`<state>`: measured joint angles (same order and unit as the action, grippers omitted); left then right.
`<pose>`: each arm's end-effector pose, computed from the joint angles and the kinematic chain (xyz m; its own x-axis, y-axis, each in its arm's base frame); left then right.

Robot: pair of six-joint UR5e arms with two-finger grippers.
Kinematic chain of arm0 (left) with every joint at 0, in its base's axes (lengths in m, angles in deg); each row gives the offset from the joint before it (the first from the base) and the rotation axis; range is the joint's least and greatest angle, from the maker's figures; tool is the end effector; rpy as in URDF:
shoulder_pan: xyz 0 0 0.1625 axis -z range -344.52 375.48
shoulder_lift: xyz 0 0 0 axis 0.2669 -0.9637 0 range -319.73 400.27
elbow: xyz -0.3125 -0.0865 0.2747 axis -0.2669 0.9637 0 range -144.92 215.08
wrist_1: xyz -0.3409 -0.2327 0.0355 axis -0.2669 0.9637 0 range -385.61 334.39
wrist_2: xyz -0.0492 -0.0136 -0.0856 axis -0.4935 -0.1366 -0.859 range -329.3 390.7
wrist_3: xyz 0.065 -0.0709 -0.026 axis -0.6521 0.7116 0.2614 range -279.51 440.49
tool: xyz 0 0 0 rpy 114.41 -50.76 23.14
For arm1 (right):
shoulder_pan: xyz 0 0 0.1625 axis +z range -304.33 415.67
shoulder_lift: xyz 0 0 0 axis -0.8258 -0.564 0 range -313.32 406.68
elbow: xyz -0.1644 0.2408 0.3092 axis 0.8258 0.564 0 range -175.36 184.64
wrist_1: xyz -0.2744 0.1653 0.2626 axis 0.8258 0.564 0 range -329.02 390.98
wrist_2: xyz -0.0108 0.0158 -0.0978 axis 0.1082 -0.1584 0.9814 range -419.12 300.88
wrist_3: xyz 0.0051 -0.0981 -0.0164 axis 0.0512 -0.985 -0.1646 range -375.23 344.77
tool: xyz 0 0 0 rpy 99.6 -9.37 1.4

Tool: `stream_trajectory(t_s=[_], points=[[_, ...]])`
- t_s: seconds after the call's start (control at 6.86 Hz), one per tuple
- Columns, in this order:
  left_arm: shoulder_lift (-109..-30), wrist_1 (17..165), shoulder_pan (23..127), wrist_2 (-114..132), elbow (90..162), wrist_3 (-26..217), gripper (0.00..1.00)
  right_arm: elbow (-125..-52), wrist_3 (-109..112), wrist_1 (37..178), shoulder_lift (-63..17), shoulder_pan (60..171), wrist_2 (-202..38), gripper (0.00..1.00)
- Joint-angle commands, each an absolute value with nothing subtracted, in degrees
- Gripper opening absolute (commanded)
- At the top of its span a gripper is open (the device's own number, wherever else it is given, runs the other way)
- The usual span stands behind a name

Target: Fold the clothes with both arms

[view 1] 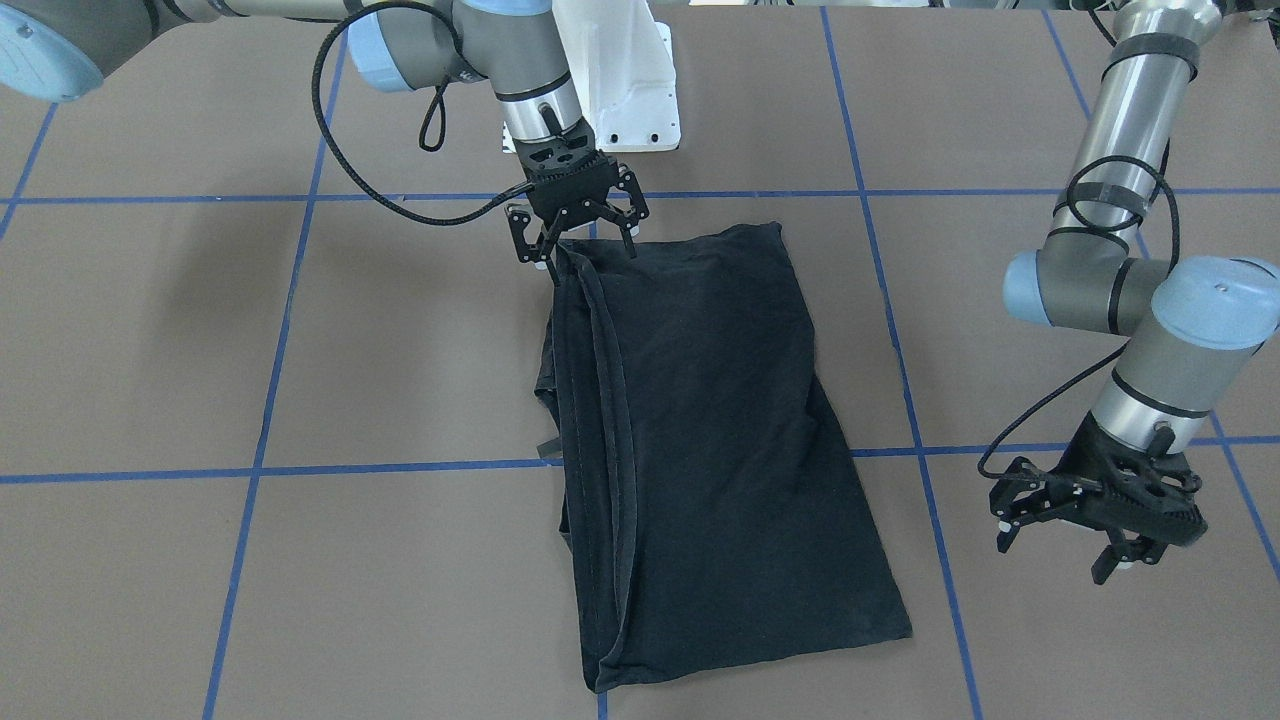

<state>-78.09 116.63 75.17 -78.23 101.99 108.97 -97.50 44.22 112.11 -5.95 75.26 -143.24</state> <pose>0.2790 -0.6772 0.4670 0.7257 0.4062 -0.5553 0.0851 0.7478 0.6584 -0.5635 -0.3529 0.1691 0.6367 -0.3100 0.7060 -0.1069 0.8713 0.4790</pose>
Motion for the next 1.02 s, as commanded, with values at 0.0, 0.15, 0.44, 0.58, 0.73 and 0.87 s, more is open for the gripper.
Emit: stream_trajectory(t_s=[0.0,0.15,0.44,0.58,0.73,0.87], points=[[-72.44,113.28,75.51,-84.21,110.69,108.80,1.00,-97.22,41.39,125.23,-3.60,76.22,-148.73,1.00],[-67.18,109.60,75.51,-85.13,119.46,108.88,1.00,-96.27,39.98,131.12,-1.59,76.84,-151.55,1.00],[-63.97,106.93,75.51,-85.31,125.16,109.06,1.00,-82.37,36.54,131.71,6.63,76.85,-151.76,1.00],[-63.96,106.93,75.42,-85.14,124.91,109.06,1.00,-78.45,36.63,131.71,9.74,76.76,-151.76,1.00],[-63.96,106.93,75.42,-85.14,124.91,109.93,1.00,-77.02,36.54,131.71,10.46,76.50,-151.76,0.99],[-64.05,106.93,75.33,-85.14,124.99,111.59,1.00,-75.35,36.37,131.79,10.91,76.41,-151.84,0.98]])
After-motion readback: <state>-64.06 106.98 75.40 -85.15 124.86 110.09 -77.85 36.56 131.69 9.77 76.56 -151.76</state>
